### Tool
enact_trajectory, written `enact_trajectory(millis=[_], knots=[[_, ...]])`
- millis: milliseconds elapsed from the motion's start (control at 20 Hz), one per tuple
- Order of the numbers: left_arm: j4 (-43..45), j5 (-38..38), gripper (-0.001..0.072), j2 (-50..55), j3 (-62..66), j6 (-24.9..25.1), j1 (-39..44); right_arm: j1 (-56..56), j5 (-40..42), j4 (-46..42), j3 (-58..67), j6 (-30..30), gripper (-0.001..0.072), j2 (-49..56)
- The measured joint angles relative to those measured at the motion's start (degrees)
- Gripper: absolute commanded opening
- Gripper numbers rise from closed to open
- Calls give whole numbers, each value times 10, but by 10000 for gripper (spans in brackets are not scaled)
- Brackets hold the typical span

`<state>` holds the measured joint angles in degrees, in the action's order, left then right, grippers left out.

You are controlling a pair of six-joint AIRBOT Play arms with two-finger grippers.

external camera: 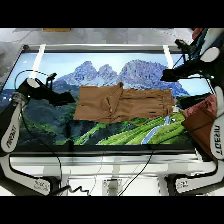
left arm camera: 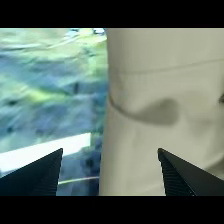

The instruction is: Fold the clothes and pants, and hang the long-sleeved shirts on hangers.

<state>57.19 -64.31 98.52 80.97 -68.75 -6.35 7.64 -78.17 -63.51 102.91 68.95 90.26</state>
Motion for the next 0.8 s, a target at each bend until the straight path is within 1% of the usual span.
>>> enact_trajectory(millis=[150,250,300,350,400,450,500,700,800], knots=[[-15,49,700,31,0,5,22,28,37,51,-75,-48,27,-66],[-19,78,698,47,0,7,41,49,58,70,-144,-71,27,-116],[-22,92,693,52,0,8,50,60,71,76,-183,-80,27,-142],[-25,107,672,56,1,9,59,69,80,80,-222,-86,27,-166],[-28,123,611,59,1,9,68,78,96,86,-261,-91,27,-190],[-28,135,395,62,1,9,75,85,111,91,-301,-95,28,-212],[-24,146,34,64,1,9,82,90,129,94,-336,-97,27,-230],[-15,154,24,55,16,9,96,98,201,113,-410,-103,28,-261],[14,153,23,29,34,10,99,99,235,132,-424,-104,28,-266]])
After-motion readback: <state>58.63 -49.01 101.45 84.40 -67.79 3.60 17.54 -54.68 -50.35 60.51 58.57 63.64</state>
